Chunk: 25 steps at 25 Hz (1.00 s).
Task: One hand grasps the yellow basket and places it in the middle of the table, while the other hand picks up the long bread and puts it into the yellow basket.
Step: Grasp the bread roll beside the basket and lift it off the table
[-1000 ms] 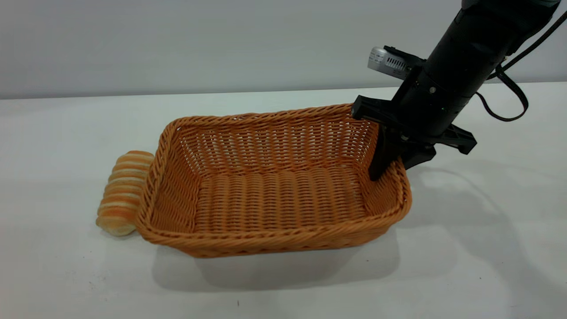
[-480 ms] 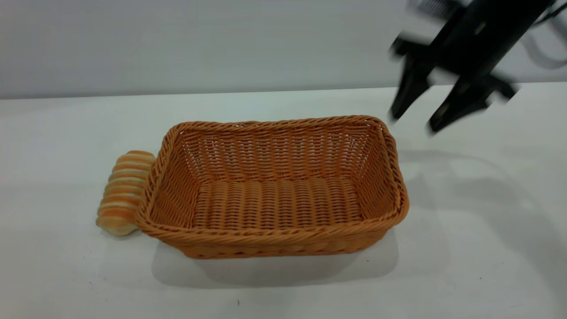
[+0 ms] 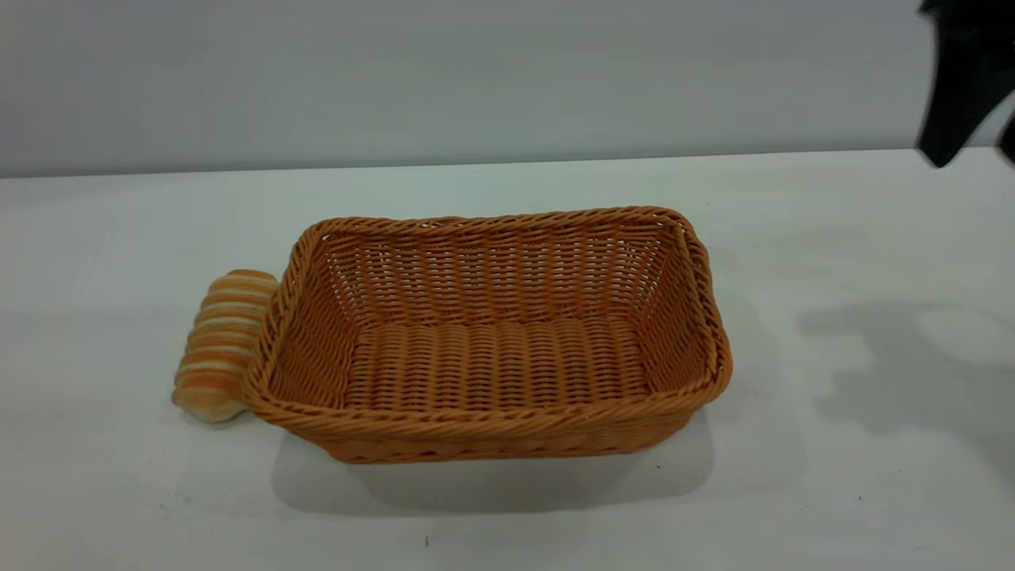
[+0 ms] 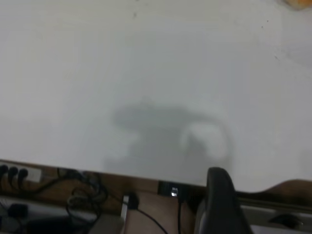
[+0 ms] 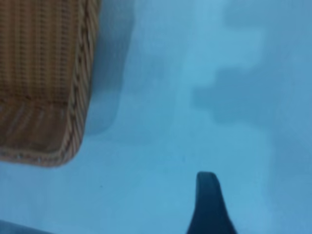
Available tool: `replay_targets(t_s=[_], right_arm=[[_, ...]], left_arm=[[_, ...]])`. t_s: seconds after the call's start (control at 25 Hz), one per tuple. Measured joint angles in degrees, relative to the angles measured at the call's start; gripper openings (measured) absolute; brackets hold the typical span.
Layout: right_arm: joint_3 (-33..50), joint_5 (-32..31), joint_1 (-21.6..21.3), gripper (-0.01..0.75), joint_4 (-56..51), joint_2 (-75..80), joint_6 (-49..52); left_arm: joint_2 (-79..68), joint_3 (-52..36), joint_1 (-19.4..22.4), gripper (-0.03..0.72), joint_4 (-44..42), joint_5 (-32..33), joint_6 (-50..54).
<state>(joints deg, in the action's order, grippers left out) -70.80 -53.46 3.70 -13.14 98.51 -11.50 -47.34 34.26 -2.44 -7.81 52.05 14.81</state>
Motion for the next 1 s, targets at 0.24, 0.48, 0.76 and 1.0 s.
replay_targets(t_s=[0.24,0.48,0.76,1.0], right_arm=[[11.07,4.01,4.93,0.562,1.18,-14.21,0.20],[15.29,4.71,8.95,0.562,2.00,-19.17,0.20],[15.81,4.65,9.42,0.562,2.77,-19.20,0.27],[15.81,4.65,9.42,0.562,3.40,-19.20,0.27]], left_arm=[[-22.26,3.29,0.00,0.486,2.61,-12.25,0.92],[-44.57,12.67,0.00,0.486,10.15,-21.09,-5.68],[-61.61,22.46,-1.00,0.486,22.44,-29.67,-16.90],[-72.86,29.25,-3.98,0.486,26.88,-32.14,-22.13]])
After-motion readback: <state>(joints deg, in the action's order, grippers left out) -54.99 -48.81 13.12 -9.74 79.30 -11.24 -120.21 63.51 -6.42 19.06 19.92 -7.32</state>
